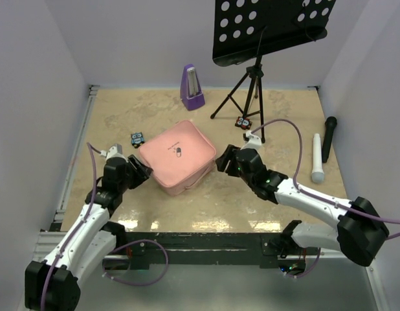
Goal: Organize the medicine kit
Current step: Zip the medicine box at the center of the board, then adjust the medicine box at the center of the board.
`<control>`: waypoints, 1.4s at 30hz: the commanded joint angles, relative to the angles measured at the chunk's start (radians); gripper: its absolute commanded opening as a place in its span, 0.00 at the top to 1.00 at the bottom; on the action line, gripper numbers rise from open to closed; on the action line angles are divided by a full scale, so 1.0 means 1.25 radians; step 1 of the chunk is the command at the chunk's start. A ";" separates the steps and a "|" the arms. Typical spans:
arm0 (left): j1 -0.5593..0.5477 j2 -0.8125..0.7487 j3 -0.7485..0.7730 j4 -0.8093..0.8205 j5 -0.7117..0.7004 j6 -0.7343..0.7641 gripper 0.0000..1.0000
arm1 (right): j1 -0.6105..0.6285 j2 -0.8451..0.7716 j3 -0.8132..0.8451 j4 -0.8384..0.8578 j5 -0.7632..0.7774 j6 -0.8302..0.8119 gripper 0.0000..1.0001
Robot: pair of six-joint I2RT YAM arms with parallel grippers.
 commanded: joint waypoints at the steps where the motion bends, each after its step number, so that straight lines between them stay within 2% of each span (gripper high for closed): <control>1: 0.008 -0.041 0.086 -0.088 -0.103 0.041 0.43 | 0.010 0.041 0.095 0.013 0.071 -0.067 0.37; 5: 0.008 -0.089 0.097 -0.121 -0.114 0.048 0.42 | 0.008 0.108 0.153 0.059 0.095 -0.109 0.36; 11: 0.007 -0.097 0.053 -0.115 -0.051 0.003 0.42 | 0.000 0.250 0.268 0.112 0.133 -0.176 0.30; 15: 0.007 -0.094 -0.011 -0.001 0.020 -0.041 0.43 | -0.030 0.363 0.345 0.118 0.096 -0.206 0.28; 21: 0.008 -0.032 -0.054 0.131 0.069 -0.068 0.44 | -0.041 0.423 0.356 0.139 0.029 -0.247 0.28; 25: 0.008 0.052 -0.047 0.214 0.091 -0.076 0.43 | -0.040 0.437 0.323 0.157 -0.039 -0.251 0.31; 32: 0.008 0.164 0.011 0.246 0.092 -0.042 0.45 | -0.037 0.373 0.196 0.252 -0.196 -0.234 0.46; 37: 0.008 0.211 0.038 0.279 0.067 -0.034 0.45 | -0.022 0.307 0.088 0.294 -0.279 -0.220 0.48; 42: 0.008 0.323 0.081 0.360 0.111 -0.039 0.46 | 0.033 0.247 0.014 0.312 -0.300 -0.196 0.49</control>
